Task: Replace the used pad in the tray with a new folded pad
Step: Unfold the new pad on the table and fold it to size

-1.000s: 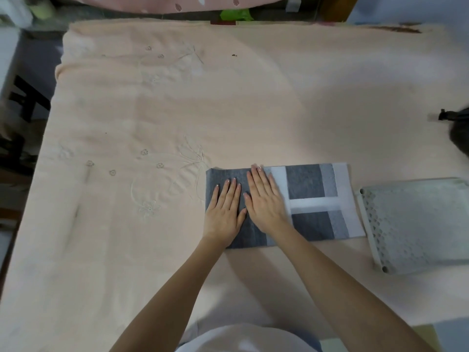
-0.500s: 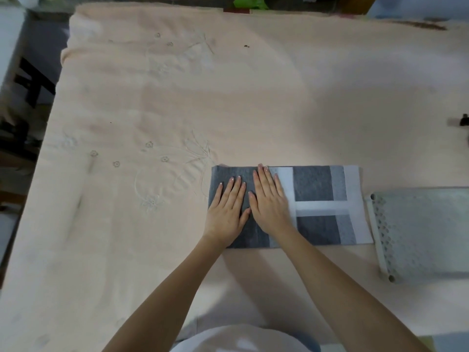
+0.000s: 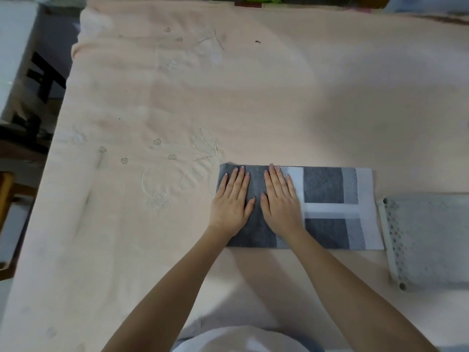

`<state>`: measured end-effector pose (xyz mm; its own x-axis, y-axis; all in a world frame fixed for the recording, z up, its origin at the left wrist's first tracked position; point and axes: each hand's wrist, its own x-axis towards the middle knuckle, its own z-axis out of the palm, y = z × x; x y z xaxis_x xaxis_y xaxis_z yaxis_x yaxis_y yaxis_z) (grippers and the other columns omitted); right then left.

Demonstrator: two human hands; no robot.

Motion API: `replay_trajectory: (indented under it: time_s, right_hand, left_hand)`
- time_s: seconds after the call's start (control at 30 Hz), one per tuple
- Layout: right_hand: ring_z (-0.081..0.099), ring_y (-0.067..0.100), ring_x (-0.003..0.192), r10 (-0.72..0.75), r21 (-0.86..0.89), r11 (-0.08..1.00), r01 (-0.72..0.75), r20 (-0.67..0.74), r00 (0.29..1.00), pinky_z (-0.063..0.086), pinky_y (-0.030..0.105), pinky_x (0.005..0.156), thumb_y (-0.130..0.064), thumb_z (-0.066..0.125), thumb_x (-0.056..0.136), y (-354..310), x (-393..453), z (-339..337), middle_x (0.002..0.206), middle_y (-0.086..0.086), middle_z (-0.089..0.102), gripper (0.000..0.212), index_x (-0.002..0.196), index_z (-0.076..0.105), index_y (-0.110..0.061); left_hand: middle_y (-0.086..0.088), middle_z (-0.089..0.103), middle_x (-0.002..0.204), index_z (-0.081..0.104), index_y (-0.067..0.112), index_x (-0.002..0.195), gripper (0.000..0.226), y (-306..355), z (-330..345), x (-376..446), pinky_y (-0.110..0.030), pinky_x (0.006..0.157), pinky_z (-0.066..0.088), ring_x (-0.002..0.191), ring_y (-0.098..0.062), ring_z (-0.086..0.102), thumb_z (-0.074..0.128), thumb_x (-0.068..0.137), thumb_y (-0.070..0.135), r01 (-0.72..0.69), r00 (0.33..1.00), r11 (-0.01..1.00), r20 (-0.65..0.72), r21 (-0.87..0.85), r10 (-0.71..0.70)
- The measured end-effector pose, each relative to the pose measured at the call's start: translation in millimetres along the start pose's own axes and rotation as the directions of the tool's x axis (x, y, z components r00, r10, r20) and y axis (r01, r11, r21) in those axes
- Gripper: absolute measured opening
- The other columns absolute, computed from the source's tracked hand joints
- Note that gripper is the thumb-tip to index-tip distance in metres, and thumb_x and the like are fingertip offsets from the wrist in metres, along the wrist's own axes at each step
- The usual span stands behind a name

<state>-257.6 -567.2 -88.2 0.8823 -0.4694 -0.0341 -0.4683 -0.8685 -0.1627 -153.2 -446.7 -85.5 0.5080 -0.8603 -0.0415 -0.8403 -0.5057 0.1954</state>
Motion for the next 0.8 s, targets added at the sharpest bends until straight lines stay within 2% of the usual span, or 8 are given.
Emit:
replay_trajectory:
  time_s: [0.13, 0.27, 0.37, 0.47, 0.53, 0.63, 0.7, 0.8]
  right_hand:
    - [0.010, 0.020, 0.147, -0.002, 0.010, 1.000, 0.002, -0.004, 1.000, 0.012, 0.042, 0.119, -0.030, 0.022, 0.099, 0.6, 0.2, 1.3, 0.158, 0.010, 0.016, 0.056, 0.149, 0.019, -0.004]
    - [0.010, 0.020, 0.147, 0.002, 0.008, 1.000, -0.002, -0.002, 1.000, 0.013, 0.042, 0.120, -0.030, 0.021, 0.099, 0.4, 0.1, 1.0, 0.158, 0.010, 0.016, 0.056, 0.149, 0.019, -0.004]
    - [0.009, 0.020, 0.147, 0.003, -0.001, 1.000, -0.003, -0.003, 1.000, 0.012, 0.042, 0.120, -0.030, 0.020, 0.099, 0.7, -0.8, 2.3, 0.158, 0.009, 0.015, 0.057, 0.149, 0.019, -0.004]
    - [0.006, 0.018, 0.147, 0.004, 0.010, 1.000, -0.004, 0.001, 1.000, 0.011, 0.042, 0.120, -0.030, 0.021, 0.098, 0.8, 0.7, 3.2, 0.158, 0.008, 0.013, 0.057, 0.150, 0.018, -0.005]
    - [0.005, 0.018, 0.147, 0.008, 0.007, 1.000, -0.008, 0.008, 1.000, 0.011, 0.042, 0.120, -0.030, 0.021, 0.098, 1.2, -0.1, 4.1, 0.159, 0.008, 0.012, 0.057, 0.150, 0.016, -0.006]
    - [0.006, 0.018, 0.147, 0.010, 0.013, 1.000, -0.010, 0.005, 1.000, 0.011, 0.041, 0.120, -0.030, 0.021, 0.098, 1.2, 0.4, 4.2, 0.158, 0.008, 0.013, 0.057, 0.150, 0.017, -0.006]
    - [0.009, 0.019, 0.147, 0.012, 0.019, 1.000, -0.012, 0.000, 1.000, 0.012, 0.041, 0.120, -0.030, 0.021, 0.098, 0.4, 0.1, 3.8, 0.158, 0.009, 0.015, 0.057, 0.149, 0.019, -0.006]
    - [0.008, 0.019, 0.147, 0.010, 0.023, 1.000, -0.010, 0.004, 1.000, 0.011, 0.041, 0.120, -0.030, 0.021, 0.098, 0.7, 0.3, 3.5, 0.158, 0.008, 0.014, 0.057, 0.149, 0.018, -0.006]
  left_hand:
    - [-0.009, 0.026, 0.154, 0.028, 0.005, 0.146, 0.070, -11.0, -1.1, 3.8, -0.040, 0.119, 0.006, 0.144, -0.019, 0.020, 0.025, 0.094, 0.053, 0.090, 0.996, 0.996, -0.011, -0.025, -0.090]
    - [-0.007, 0.024, 0.155, 0.026, 0.007, 0.147, 0.068, -12.1, -7.9, 6.5, -0.038, 0.119, 0.003, 0.144, -0.019, 0.018, 0.025, 0.096, 0.051, 0.099, 0.993, 0.992, -0.055, -0.075, -0.103]
    - [-0.009, 0.039, 0.148, 0.035, 0.011, 0.144, 0.057, -31.5, -25.7, 18.1, -0.039, 0.117, 0.015, 0.140, -0.026, 0.030, 0.039, 0.097, 0.043, 0.095, 0.986, 0.981, -0.119, -0.168, -0.116]
    - [-0.005, 0.064, 0.116, 0.058, 0.018, 0.126, 0.041, -63.9, -48.7, 42.6, -0.034, 0.092, 0.033, 0.109, -0.028, 0.052, 0.054, 0.089, 0.036, 0.117, 0.990, 0.961, -0.042, -0.252, -0.132]
    - [0.000, 0.068, 0.103, 0.068, 0.022, 0.109, 0.025, -77.3, -60.0, 57.9, -0.025, 0.079, 0.036, 0.091, -0.017, 0.054, 0.065, 0.084, 0.028, 0.137, 0.990, 0.888, 0.050, -0.439, -0.128]
    - [-0.003, 0.068, 0.093, 0.070, 0.013, 0.096, 0.017, -85.9, -69.9, 72.5, -0.005, 0.064, 0.035, 0.071, 0.007, 0.054, 0.073, 0.080, 0.012, 0.199, 0.977, 0.658, 0.196, -0.727, -0.079]
    - [0.000, 0.065, 0.083, 0.070, 0.005, 0.095, 0.020, -89.3, -71.6, 77.8, -0.004, 0.062, 0.035, 0.065, 0.007, 0.055, 0.076, 0.077, 0.012, 0.227, 0.967, 0.637, 0.246, -0.736, -0.060]
    - [0.002, 0.064, 0.079, 0.069, 0.007, 0.087, 0.020, -94.5, -68.7, 78.4, -0.009, 0.062, 0.038, 0.064, 0.002, 0.055, 0.078, 0.074, 0.020, 0.253, 0.961, 0.629, 0.264, -0.736, -0.077]
